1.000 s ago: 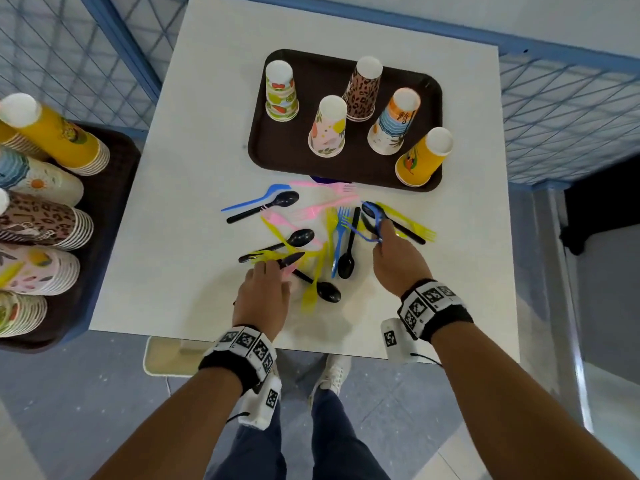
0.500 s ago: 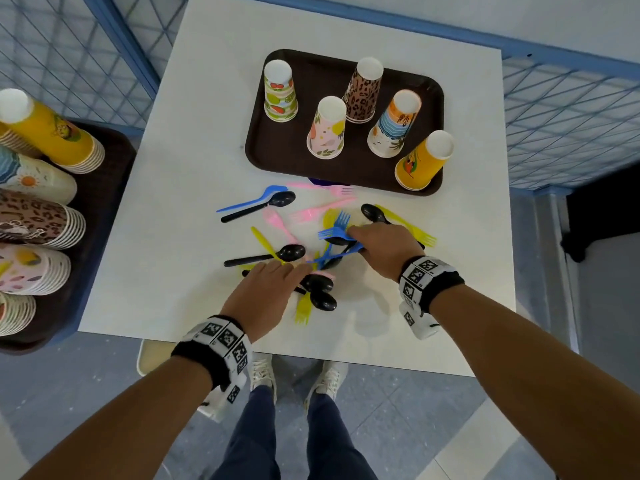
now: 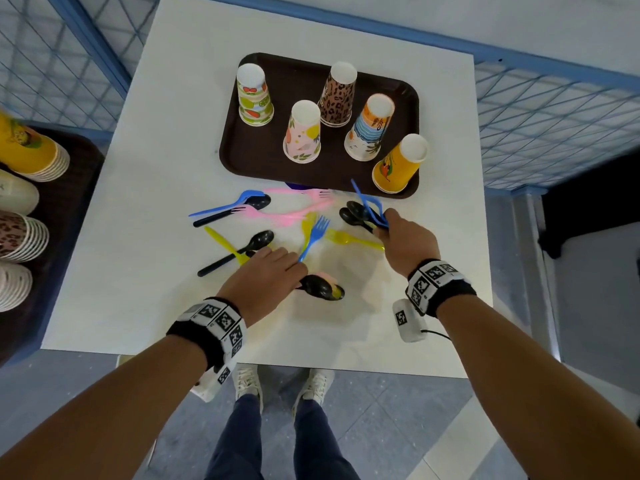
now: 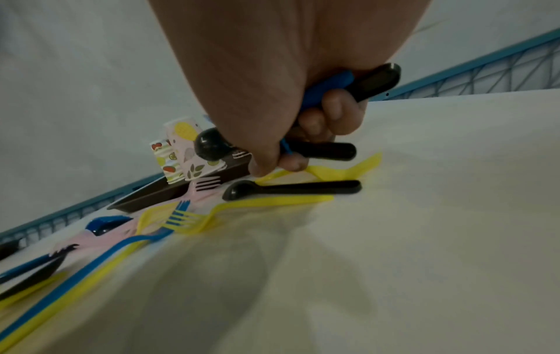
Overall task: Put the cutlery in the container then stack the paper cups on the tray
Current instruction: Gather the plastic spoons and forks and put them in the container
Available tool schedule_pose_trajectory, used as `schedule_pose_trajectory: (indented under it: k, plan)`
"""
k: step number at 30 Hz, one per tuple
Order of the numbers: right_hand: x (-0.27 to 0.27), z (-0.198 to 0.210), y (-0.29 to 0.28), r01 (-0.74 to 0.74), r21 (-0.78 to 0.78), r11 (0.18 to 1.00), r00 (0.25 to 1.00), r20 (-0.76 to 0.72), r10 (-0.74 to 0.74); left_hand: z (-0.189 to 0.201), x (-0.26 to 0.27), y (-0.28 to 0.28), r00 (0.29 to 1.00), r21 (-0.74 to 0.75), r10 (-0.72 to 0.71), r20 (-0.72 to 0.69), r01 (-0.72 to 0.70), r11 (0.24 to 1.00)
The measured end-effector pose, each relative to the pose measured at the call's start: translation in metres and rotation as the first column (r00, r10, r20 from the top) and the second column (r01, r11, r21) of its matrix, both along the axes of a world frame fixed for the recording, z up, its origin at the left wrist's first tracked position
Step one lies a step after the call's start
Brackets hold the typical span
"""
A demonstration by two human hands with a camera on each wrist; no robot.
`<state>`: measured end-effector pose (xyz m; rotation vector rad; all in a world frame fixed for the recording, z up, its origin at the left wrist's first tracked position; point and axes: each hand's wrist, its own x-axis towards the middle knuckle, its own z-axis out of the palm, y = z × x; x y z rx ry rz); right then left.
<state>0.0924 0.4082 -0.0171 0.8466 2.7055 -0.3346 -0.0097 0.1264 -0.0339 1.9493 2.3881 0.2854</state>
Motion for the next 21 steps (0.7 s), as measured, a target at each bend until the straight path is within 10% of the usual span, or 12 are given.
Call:
schedule_pose_trajectory:
  k: [7, 14, 21]
  plan:
    - [-0.011, -0.010, -0.004, 0.002, 0.039, 0.999, 0.996, 0.089, -0.005, 0.031, 0.003, -0.006, 0.966, 0.076, 0.258, 0.018, -0.258, 0.963]
    - [-0.026, -0.004, -0.003, -0.107, 0.120, 0.987, 0.982, 0.169, 0.086, 0.017, -0.018, -0.077, 0.781, -0.065, 0.623, 0.038, -0.620, 0.782]
    - [-0.031, -0.005, -0.008, -0.080, 0.172, 0.982, 0.979, 0.198, 0.045, 0.027, -0.057, -0.073, 0.757, -0.278, 0.618, 0.214, -0.559, 0.781]
